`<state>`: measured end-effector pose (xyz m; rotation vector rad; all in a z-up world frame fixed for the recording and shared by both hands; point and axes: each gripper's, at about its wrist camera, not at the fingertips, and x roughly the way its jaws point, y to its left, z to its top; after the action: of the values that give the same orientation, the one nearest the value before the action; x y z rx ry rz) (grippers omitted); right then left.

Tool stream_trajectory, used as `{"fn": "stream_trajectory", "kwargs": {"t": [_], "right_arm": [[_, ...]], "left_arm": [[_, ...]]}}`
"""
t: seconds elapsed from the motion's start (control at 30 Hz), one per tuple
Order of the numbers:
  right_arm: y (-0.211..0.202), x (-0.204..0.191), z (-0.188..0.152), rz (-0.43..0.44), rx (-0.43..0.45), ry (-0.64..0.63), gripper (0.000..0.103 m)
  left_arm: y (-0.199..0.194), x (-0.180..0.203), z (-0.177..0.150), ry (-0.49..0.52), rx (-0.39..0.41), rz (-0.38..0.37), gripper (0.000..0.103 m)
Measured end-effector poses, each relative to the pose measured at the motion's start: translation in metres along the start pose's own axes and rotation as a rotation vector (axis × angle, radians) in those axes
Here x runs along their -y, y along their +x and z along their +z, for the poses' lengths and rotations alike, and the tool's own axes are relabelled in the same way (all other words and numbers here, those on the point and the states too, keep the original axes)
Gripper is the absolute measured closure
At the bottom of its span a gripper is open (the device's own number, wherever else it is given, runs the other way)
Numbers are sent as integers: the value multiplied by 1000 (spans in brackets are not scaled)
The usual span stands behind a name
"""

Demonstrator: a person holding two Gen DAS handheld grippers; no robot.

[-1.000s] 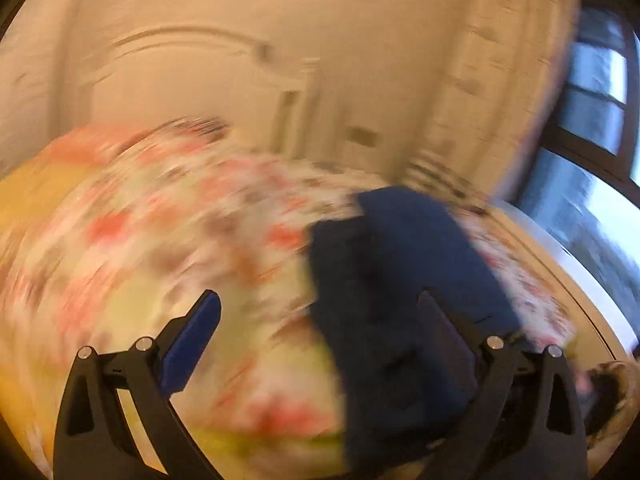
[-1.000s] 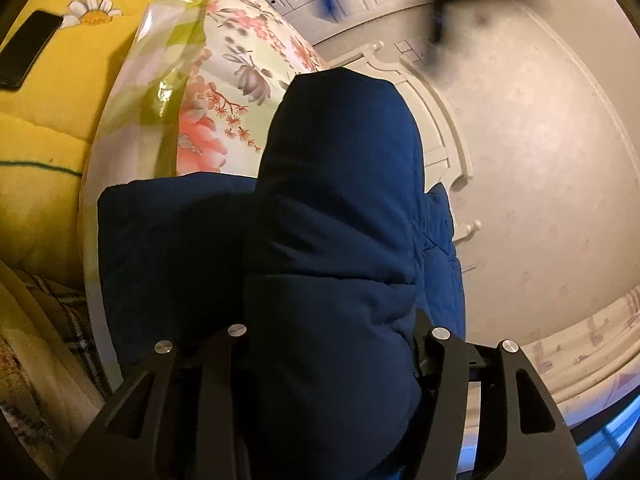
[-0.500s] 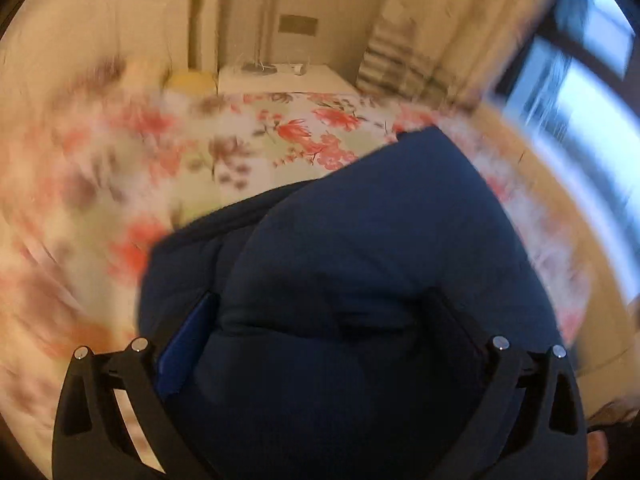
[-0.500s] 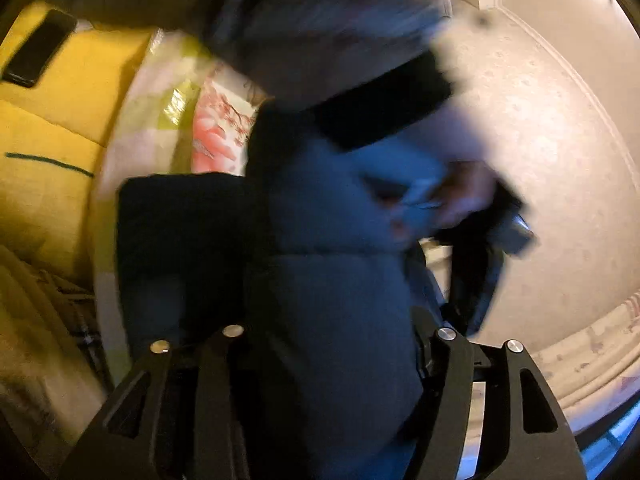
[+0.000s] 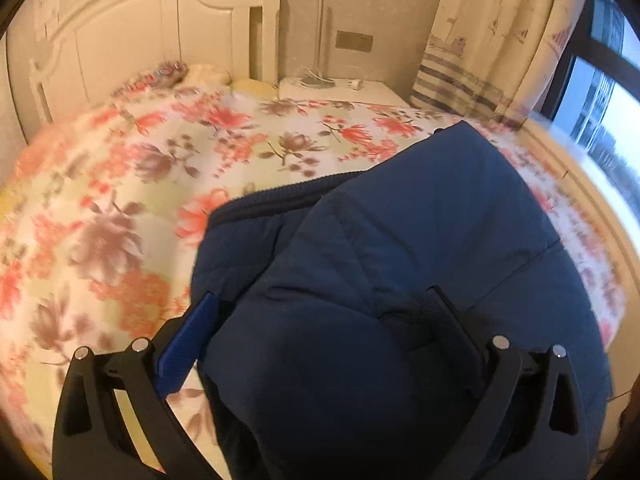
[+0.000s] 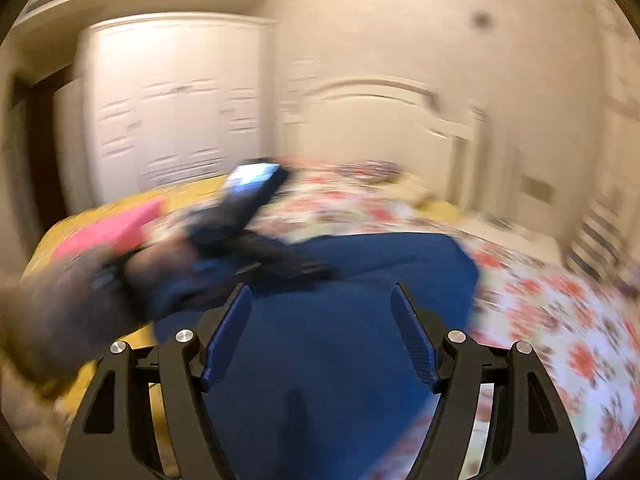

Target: Fold large clothes

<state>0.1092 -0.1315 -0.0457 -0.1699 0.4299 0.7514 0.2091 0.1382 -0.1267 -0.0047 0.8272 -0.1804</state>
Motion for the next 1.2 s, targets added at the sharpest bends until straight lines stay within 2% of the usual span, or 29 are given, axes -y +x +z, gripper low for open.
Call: {"fn": "stream_trajectory", "kwargs": {"t": [0.07, 0.1, 0.17, 0.27, 0.3, 0.33, 0.4, 0.43, 0.5, 0.63, 0.77, 0.97, 1.1, 1.2], "right_arm": [[20, 34, 16, -46, -14, 82, 34], [32, 44, 23, -77, -24, 98, 36], [73, 62, 40, -114, -61, 138, 49], [121, 87, 57, -137, -117, 165, 52], [143, 91, 59, -148, -162, 147, 52], [171, 93, 55, -138, -245, 127, 52], [214, 89, 29, -145, -411, 50, 51], [221, 86, 22, -147, -438, 23, 50], [222, 89, 21, -155, -443, 49, 50], [222, 82, 16, -204, -454, -3, 50], [225, 87, 13, -217, -456, 10, 49], [222, 63, 35, -301, -479, -76, 48], [206, 32, 61, -218, -388, -75, 48], [198, -7, 79, -153, -336, -151, 48]], "left_arm": [[-1, 2, 1, 13, -4, 25, 2], [-3, 3, 1, 17, -4, 40, 2], [-9, 6, 0, 32, 8, 77, 2], [-10, 5, -2, 30, 15, 84, 2], [-9, 3, -2, 20, 12, 77, 2], [-9, 1, -2, 12, 8, 75, 2], [-11, -1, -3, -5, 3, 113, 2], [-14, -1, -4, 3, -3, 137, 2], [-21, 2, -9, 21, 5, 161, 2], [-46, 5, -28, 32, 28, 201, 2], [-74, 3, -55, 0, 61, 196, 2], [-93, -3, -100, -49, 73, 169, 2], [-92, -7, -105, -87, 72, 143, 2], [-92, -2, -106, -76, 77, 160, 2]]}}
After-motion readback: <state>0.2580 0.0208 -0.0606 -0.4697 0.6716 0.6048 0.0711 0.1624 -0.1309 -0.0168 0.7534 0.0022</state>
